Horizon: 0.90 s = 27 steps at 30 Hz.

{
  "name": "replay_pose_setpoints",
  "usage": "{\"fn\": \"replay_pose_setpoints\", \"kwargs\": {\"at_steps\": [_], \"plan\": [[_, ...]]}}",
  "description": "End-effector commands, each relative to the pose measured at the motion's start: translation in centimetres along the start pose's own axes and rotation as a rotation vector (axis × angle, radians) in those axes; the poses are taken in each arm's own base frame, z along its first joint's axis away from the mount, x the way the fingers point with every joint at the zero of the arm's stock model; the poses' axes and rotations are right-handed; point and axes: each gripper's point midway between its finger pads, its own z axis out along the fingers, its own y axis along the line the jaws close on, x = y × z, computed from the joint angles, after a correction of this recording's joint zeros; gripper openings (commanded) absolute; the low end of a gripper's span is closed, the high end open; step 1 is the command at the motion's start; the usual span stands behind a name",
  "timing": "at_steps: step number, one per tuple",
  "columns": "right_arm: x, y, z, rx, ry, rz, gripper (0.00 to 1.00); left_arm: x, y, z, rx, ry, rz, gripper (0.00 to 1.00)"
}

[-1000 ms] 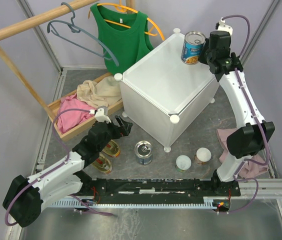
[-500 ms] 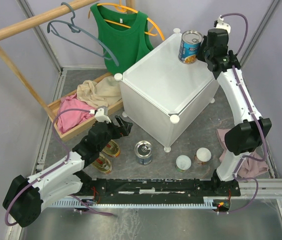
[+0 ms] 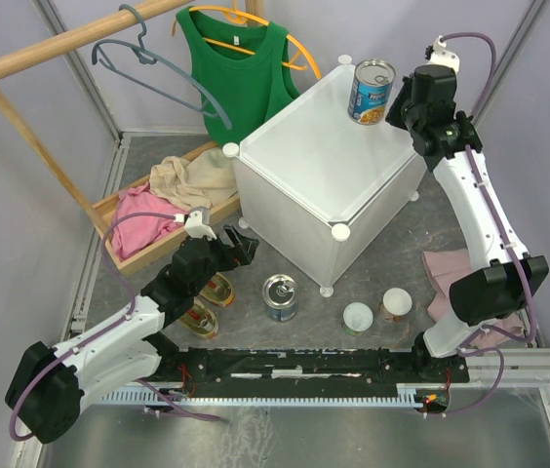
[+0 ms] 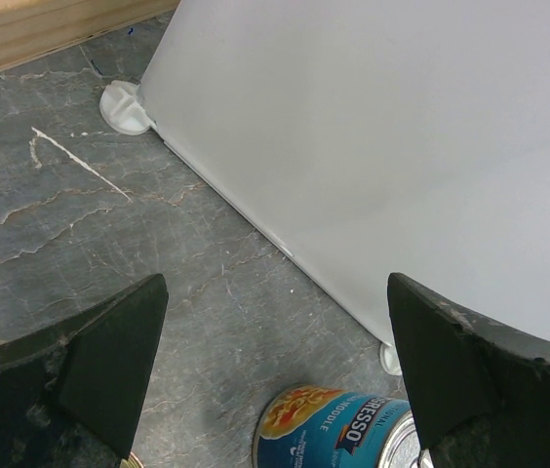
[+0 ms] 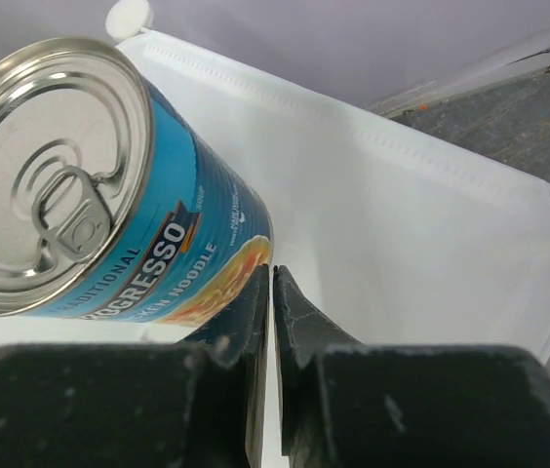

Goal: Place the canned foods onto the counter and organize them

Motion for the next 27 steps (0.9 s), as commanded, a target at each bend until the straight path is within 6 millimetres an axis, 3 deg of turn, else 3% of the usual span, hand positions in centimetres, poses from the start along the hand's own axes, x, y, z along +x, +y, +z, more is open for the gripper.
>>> {"fn": "replay_pose_setpoints", "kwargs": {"at_steps": [1,10,17,27], "plan": [[-0.7,1.9,-0.9,-0.069,-0.031,0.015,0.11,-1.5,-1.4,-0.2,0.039,-0.044,-0.058,1.0],[0.2,3.8,-0.1,-0.097,-0.016,0.004,0.12,-1.3,-1.4,-0.1,0.04,-0.04,-0.058,1.0],[-0.3,3.4,1.2,-0.053,-0.03,-0.027,0.12,-1.1,-1.3,0.1,0.041,-0.036,-0.055,1.0],[-0.8,4.8,2.9,-0.077,-0.028,-0.024,0.12,-1.1,-1.4,0.3,0.042,-0.031,-0.043,1.0]]}}
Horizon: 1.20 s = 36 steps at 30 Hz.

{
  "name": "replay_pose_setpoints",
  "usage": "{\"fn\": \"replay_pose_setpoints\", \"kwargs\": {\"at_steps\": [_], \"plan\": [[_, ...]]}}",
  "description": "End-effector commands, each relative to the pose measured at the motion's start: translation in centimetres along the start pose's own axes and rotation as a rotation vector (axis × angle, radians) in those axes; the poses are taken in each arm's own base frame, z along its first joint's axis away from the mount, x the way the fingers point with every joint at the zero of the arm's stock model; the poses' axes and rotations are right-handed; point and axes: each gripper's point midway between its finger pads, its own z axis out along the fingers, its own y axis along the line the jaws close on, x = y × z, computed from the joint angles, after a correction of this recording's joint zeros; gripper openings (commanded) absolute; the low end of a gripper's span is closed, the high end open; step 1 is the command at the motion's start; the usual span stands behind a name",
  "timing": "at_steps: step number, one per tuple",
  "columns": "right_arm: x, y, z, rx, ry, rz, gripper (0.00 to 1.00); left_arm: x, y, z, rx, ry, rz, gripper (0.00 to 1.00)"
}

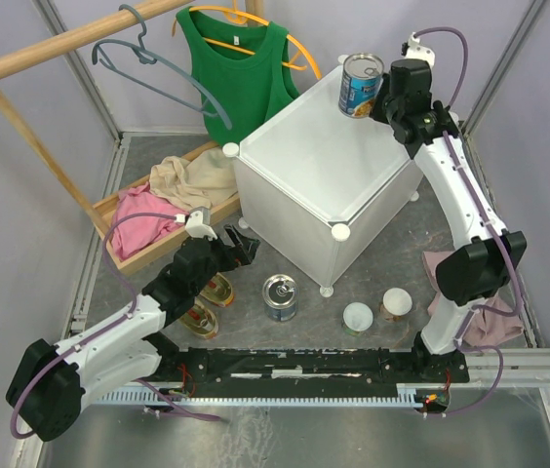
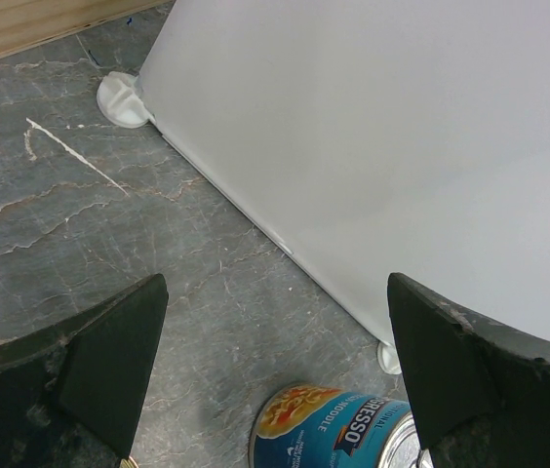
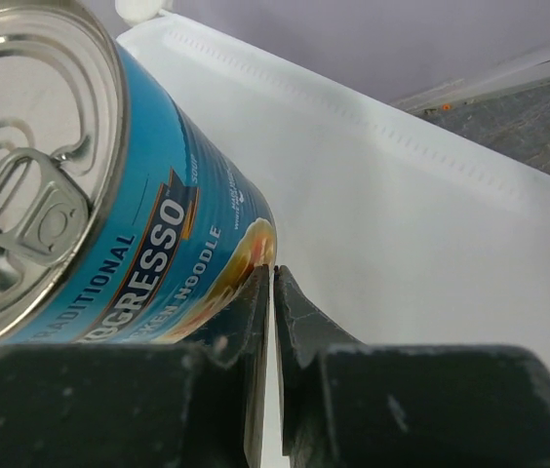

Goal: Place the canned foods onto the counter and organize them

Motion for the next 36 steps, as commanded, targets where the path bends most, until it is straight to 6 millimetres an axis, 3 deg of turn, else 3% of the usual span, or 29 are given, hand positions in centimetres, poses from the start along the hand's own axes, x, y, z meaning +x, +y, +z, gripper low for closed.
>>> {"fn": "replay_pose_setpoints", "kwargs": {"at_steps": [1,9,16,21,36], "plan": [[-2.7,2.1,-0.2,-0.063,-0.068,0.02,0.13,-1.4,-1.5,0.1,0.047,-0.041,-0.023,1.0],[-2.3,2.1,0.4,-0.051,-0.052,0.022,0.13,-1.2,-1.2,-0.1,0.039,-0.034,-0.011,1.0],[-1.9,1.3,-2.7,-0.048,-0.063,-0.012,0.14,-0.9,-1.1,0.0,0.042,-0.024,-0.011,1.0],[-1.5,1.8,-4.6,-0.083,-0.057,-0.009,0.15,-0.6,-1.1,0.1,0.044,-0.022,-0.023,1.0],[-0.9,5.6,-3.3,-0.201,-0.032,0.044,0.15,-0.6,-0.8,-0.3,0.041,-0.028,-0.024,1.0]]}}
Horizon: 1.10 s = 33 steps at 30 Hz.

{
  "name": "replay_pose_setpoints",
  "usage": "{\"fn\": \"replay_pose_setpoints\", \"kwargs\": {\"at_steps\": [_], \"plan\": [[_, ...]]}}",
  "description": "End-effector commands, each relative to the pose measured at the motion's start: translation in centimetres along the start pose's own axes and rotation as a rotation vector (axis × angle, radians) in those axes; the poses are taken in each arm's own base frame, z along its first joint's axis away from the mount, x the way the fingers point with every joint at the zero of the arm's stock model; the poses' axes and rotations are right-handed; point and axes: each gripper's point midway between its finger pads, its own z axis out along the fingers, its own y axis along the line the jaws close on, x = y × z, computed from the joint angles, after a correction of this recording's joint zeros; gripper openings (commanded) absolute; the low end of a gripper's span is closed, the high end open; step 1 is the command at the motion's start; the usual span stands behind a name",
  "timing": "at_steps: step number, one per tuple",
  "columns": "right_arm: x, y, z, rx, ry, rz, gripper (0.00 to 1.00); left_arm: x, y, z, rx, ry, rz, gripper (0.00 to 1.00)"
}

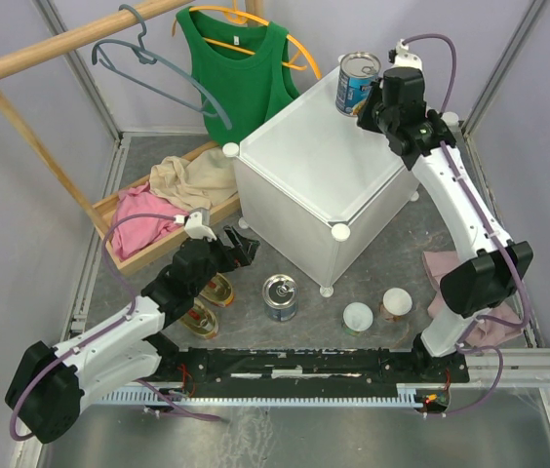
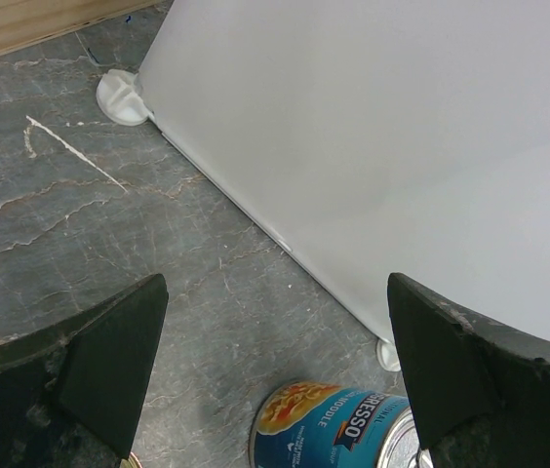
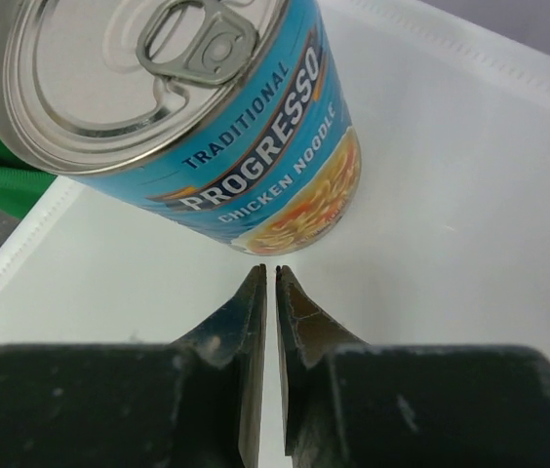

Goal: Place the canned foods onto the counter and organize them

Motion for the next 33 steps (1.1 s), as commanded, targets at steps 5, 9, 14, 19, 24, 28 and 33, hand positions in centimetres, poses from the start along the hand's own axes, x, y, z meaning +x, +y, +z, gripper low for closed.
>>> {"fn": "replay_pose_setpoints", "kwargs": {"at_steps": [5,9,14,19,24,28,33], "plan": [[-2.2,2.8,0.7,-0.077,-0.059,0.029,0.15,-0.6,-0.8,0.1,0.035,-0.027,-0.024,1.0],[-2.7,2.5,1.3,-0.053,-0.079,0.03,0.15,-0.5,-0.7,0.1,0.036,-0.026,-0.022,1.0],[-3.3,2.1,2.0,-0.019,-0.098,0.0,0.15,-0.3,-0.7,0.0,0.043,-0.02,-0.023,1.0],[-3.1,2.2,2.5,-0.02,-0.087,-0.015,0.16,-0.1,-0.7,0.0,0.045,-0.015,-0.027,0.99],[-2.9,2.3,0.8,-0.048,-0.079,-0.022,0.24,-0.4,-1.6,-0.6,0.069,0.011,-0.016,0.99],[-2.7,1.9,-1.4,-0.055,-0.073,-0.033,0.46,-0.9,-1.9,-1.6,0.078,0.007,-0.025,1.0],[-2.0,1.2,-4.0,-0.063,-0.054,-0.031,0.65,-0.4,-3.8,-2.4,0.143,0.097,0.038,0.99]]}}
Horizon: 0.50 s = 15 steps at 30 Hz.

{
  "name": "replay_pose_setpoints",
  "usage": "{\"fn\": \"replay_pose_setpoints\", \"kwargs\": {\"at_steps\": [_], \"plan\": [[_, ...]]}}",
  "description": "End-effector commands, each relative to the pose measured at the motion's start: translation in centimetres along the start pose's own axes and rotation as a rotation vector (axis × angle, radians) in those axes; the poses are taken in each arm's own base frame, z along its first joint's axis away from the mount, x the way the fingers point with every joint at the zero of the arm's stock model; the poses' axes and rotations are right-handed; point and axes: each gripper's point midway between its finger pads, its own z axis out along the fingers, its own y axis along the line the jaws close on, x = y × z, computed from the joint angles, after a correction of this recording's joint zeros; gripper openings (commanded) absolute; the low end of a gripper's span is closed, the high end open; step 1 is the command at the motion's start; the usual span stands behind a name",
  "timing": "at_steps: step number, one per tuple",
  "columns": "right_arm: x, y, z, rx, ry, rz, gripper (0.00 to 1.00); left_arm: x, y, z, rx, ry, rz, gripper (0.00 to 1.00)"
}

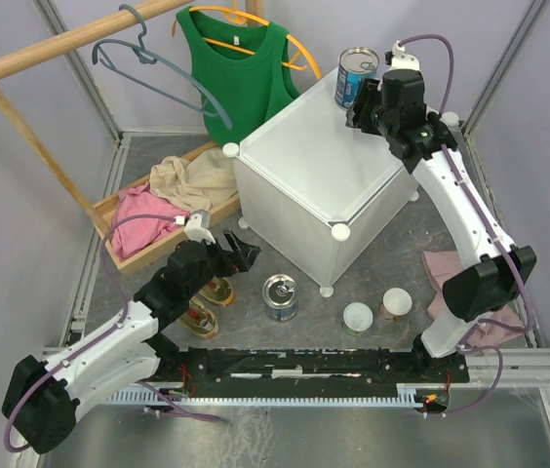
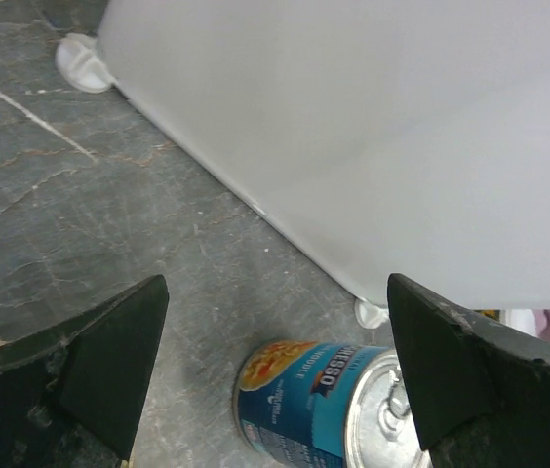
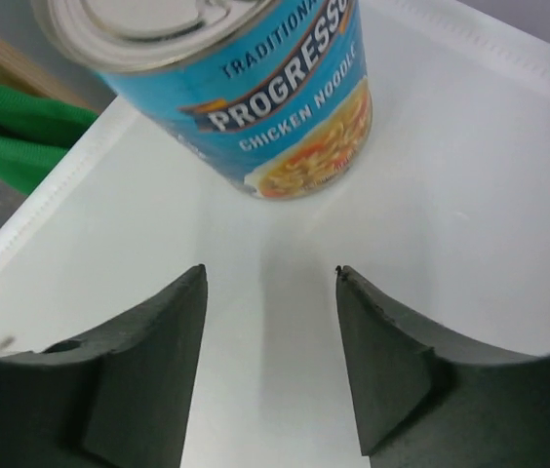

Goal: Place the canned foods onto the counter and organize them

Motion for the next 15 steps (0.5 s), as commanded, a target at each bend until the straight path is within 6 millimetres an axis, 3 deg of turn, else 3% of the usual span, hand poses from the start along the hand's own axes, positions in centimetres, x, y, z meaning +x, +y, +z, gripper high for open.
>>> {"fn": "replay_pose_setpoints", "kwargs": {"at_steps": [1,5,15], "plan": [[-2.4,0.4,-4.8,-0.043,-0.075,0.009,0.69,-0.8,-3.6,-0.8,0.104,0.078,0.057,0.99],[-2.4,-0.7,-7.4,-0.022,-0.093,0.02,0.78,1.4,-4.6,-1.1,0.123,0.209,0.129,0.98],[-0.8,-3.3,-13.2,0.013,-0.125,0.05,0.79,4.1,-4.2,-2.2,0.088,0.314,0.248,1.0]]}}
